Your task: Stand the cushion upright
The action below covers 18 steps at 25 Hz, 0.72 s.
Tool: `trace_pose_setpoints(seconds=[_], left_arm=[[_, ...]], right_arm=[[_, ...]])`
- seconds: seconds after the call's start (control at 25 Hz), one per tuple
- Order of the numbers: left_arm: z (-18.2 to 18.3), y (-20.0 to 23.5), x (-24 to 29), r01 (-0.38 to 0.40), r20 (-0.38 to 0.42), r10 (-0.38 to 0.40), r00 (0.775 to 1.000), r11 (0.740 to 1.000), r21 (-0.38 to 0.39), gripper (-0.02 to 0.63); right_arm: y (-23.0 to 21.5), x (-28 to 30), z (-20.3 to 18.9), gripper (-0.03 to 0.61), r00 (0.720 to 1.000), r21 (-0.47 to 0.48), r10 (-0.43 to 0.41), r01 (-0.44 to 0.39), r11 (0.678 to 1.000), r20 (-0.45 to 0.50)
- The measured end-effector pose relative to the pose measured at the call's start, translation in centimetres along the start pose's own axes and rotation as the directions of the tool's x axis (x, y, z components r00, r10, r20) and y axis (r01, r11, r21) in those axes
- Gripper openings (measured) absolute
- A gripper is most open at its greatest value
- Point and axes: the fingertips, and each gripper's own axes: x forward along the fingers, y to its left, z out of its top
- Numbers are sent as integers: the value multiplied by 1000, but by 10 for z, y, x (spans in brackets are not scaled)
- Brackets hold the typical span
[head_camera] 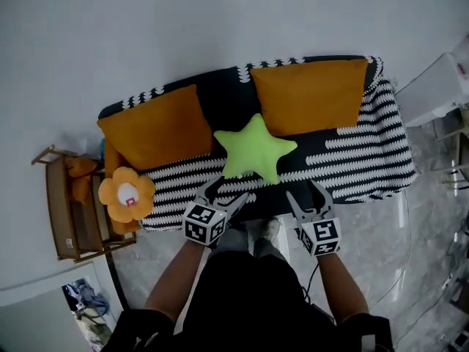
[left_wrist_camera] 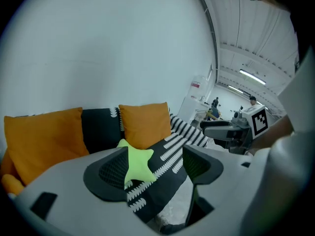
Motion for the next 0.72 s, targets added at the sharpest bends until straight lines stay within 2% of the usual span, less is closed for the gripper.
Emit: trace_pose_setpoints(seconds=[0.16,0.4,0.56,0.72], left_arm=[[-27,26,13,-24,-58,23,998,1000,-15,364],[-83,83,57,-68,-189,85,978,993,94,364],[-126,112,83,-87,-262,109,959,992,94,364],[-173,144,109,-95,-335,128,933,989,113,364]], right_arm=[[5,24,-31,277,996,3,14,-14,1000,-87],[7,77,-80,283,980,13,18,-16,1000,-199],[-2,113,-135,297,953,-3,2,-3,1000,-302],[-7,146,-189,328,911,1,13,-14,1000,-412]])
